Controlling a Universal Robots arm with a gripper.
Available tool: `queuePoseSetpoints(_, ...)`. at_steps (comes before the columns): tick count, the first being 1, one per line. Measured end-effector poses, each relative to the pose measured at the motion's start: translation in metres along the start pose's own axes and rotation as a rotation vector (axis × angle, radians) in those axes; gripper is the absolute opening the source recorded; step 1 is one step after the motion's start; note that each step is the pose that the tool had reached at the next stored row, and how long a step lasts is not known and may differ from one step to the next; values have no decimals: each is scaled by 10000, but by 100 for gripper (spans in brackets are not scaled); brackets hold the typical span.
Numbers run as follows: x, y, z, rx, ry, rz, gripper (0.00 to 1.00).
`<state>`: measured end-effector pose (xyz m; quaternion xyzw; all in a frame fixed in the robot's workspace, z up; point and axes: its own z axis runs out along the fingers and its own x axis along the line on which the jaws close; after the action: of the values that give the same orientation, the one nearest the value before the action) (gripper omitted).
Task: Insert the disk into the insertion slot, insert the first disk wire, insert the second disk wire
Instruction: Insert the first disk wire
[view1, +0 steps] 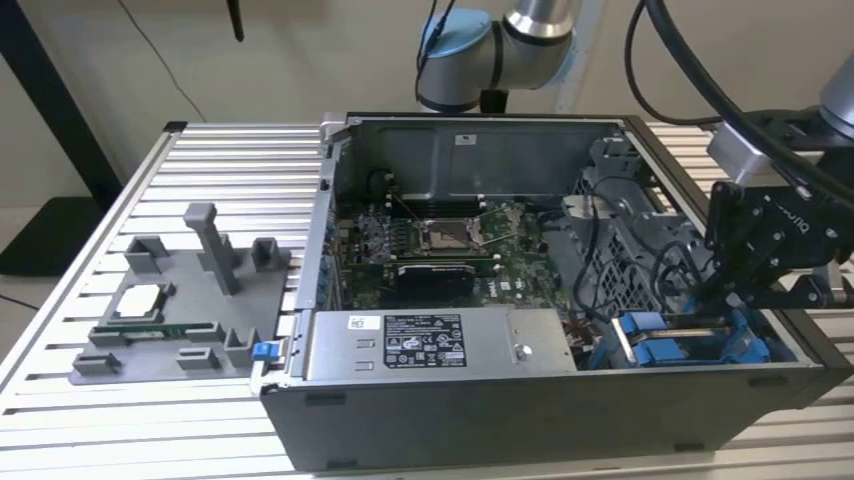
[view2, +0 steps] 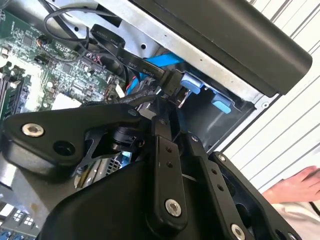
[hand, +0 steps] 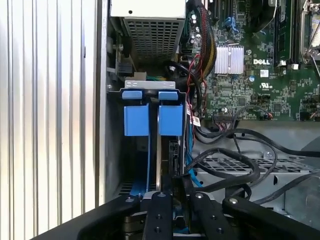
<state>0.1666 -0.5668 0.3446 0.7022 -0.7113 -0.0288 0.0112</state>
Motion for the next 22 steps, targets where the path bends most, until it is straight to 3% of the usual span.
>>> queuePoseSetpoints(22, -2, -19, 47, -1, -4, -1, 0)
